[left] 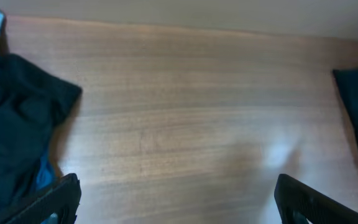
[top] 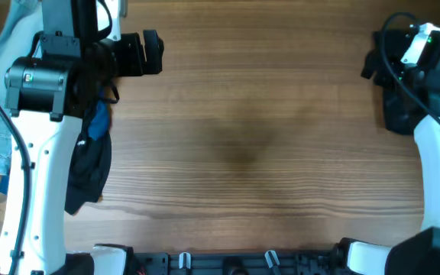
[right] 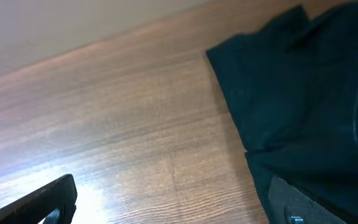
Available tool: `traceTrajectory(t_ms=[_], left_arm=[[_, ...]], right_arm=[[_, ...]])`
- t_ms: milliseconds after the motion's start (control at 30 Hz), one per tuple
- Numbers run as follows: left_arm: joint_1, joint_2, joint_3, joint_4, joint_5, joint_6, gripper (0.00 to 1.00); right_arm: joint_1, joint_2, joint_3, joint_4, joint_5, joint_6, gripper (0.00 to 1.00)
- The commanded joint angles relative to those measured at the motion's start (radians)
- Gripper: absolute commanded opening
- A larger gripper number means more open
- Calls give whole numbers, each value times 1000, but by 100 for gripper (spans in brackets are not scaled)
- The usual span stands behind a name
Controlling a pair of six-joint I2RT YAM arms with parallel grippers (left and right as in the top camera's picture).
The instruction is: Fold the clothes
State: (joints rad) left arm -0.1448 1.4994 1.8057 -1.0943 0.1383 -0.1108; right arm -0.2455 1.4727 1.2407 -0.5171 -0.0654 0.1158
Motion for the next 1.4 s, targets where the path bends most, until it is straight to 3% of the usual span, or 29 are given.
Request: traceTrajectory(t_ms=[0,100,233,500,600,767,933,1367], left_arm=[[12,-114,-1,-14,-9,2,100],[28,-199,-41,64,-10,2,100],[80,-359,-219,313,2,2,100],[201,-764,-888,1011,113,-1,100],[221,-924,-1130,1171,113,-3,100],[238,-1106,-1378,1300,112,-2,100],[241,-1263,-1553,1301,113,-3,100],[240,-1475,-1790,1300,120,-3,100]], right_arm=[[2,43,16,0,21,18,100],[2,60,16,0,21,18,100],[2,75,16,0,21,18,100],[2,76,16,0,21,18,100],[2,76,16,0,21,18,100],[2,76,16,0,21,18,100],[2,76,16,0,21,18,100],[2,76,16,0,21,18,100]])
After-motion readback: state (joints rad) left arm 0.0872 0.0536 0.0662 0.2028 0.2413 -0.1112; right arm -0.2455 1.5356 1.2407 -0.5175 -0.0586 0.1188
